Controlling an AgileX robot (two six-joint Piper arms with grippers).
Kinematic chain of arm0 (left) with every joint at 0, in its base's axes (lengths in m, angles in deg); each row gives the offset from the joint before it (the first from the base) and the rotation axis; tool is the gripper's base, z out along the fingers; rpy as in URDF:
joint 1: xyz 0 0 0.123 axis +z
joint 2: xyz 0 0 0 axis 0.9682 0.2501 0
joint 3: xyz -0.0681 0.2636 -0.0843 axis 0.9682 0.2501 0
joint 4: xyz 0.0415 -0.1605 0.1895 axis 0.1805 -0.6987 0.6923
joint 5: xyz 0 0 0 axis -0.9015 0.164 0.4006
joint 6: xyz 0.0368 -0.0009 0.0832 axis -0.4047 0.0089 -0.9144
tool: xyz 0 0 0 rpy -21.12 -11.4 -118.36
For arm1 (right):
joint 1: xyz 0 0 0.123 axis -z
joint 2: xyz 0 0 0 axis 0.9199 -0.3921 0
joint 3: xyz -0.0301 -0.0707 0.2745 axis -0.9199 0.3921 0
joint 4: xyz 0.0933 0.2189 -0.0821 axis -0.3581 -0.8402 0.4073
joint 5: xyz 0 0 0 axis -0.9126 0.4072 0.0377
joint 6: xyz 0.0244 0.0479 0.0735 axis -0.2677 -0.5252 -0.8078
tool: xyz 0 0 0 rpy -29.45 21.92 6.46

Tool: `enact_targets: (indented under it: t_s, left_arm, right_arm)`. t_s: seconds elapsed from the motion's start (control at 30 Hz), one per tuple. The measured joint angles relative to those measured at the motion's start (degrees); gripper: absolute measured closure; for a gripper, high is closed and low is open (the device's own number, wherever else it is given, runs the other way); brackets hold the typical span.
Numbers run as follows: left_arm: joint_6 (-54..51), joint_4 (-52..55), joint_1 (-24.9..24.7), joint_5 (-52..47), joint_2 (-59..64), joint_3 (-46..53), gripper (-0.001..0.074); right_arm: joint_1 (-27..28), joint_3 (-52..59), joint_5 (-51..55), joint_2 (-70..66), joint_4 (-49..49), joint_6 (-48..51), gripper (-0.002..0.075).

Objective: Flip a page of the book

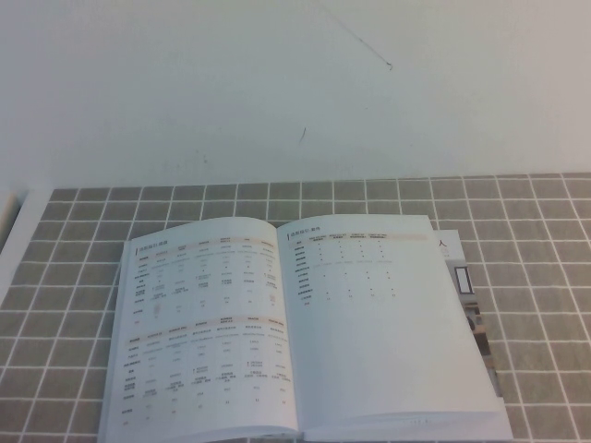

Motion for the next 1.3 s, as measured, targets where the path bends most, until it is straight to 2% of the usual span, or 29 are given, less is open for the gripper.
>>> enact_targets:
  t_s: [1.1,1.3]
  left_arm:
    - [0.11,0.75,-1.00,-0.23,-0.04,0.00,0.0738]
    - [0.11,0.75,-1.00,-0.36,-0.13,-0.04,0.0738]
  right_arm:
    - [0.13,0.00,0.02,1.39,0.00,0.00,0.0728]
    - [7.12,0.00,0.13,5.83,0.00,0.00,0.0728]
